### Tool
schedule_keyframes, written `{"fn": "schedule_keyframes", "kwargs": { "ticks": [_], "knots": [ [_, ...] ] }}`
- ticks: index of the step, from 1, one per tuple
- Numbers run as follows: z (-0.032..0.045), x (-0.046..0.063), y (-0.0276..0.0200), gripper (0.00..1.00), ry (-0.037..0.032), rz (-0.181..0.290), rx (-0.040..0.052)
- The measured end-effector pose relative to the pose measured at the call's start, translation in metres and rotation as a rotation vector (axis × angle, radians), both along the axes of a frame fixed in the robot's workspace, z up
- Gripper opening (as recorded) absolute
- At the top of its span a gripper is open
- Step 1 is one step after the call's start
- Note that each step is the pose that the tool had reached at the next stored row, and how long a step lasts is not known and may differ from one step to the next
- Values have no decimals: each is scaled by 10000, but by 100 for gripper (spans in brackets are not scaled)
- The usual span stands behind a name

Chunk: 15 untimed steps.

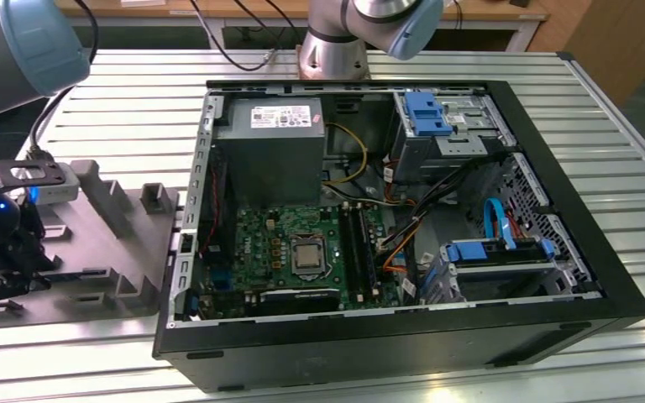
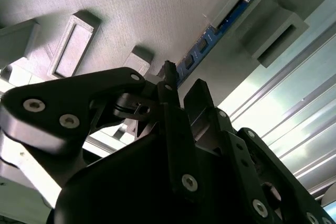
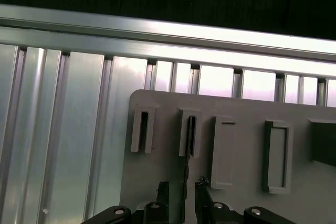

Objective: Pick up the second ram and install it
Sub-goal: 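Pick up the second ram and move it above second insertion slot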

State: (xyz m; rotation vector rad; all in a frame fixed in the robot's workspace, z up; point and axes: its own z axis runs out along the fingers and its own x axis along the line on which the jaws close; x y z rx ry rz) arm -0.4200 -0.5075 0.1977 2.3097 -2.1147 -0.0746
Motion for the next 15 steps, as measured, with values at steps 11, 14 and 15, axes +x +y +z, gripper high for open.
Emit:
{"fn": "schedule_keyframes", "kwargs": {
  "ticks": [11, 14, 15],
  "knots": [
    [8, -1, 0, 25, -2, 0, 2],
    [10, -1, 0, 25, -1, 0, 0],
    [11, -1, 0, 25, -1, 0, 1]
  ]
}}
